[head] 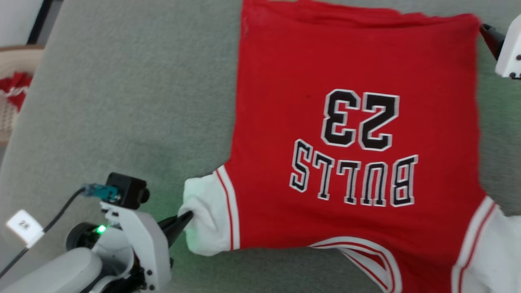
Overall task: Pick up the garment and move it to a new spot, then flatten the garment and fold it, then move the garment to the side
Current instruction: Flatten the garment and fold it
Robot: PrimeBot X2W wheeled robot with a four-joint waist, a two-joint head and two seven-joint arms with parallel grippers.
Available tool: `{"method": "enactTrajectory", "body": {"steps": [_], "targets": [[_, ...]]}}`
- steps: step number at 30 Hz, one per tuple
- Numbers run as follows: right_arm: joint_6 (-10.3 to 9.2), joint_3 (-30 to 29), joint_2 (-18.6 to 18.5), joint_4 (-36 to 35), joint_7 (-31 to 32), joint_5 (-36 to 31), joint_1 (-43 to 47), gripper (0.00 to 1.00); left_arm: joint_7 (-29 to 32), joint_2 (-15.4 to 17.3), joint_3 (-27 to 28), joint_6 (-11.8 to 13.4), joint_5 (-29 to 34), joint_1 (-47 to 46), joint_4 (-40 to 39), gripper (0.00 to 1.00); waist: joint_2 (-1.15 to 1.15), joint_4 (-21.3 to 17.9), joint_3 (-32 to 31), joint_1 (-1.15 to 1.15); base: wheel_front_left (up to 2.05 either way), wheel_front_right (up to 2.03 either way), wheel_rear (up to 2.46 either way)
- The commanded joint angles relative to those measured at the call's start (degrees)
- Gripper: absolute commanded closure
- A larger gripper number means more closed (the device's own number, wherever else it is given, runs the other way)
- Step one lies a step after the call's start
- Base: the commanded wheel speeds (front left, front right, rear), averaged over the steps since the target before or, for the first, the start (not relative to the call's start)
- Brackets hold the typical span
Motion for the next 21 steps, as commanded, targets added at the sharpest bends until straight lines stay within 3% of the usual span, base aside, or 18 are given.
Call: {"method": "enactTrajectory", "body": {"steps": [1, 11, 12, 21], "targets": [[-0.09, -0.5, -0.1, 1.5, 0.4, -0.7, -1.3, 0.00, 0.0, -0.7, -0.1, -0.5, 0.5, -0.8, 0.4, 1.00, 0.00, 3.1, 2.9, 0.00, 0.00, 0.00, 0.00], [-0.09, -5.9, -0.4, 19.5, 4.9, -6.4, -6.2, 0.00, 0.4, -4.6, -1.0, -3.9, 1.4, -3.7, 4.8, 1.00, 0.00, 6.0, 4.4, 0.00, 0.00, 0.00, 0.00], [-0.09, -5.7, -0.2, 20.9, 5.9, -7.2, -6.3, 1.00, 0.4, -4.8, -1.0, -4.0, 1.4, -3.8, 5.1, 1.00, 0.00, 6.0, 4.4, 0.00, 0.00, 0.00, 0.00], [-0.09, -6.3, -0.4, 23.6, 4.8, -12.1, -10.6, 1.00, -0.1, -4.1, -0.6, -4.3, 1.1, -3.1, 7.0, 1.00, 0.00, 3.2, 2.7, 0.00, 0.00, 0.00, 0.00]]}}
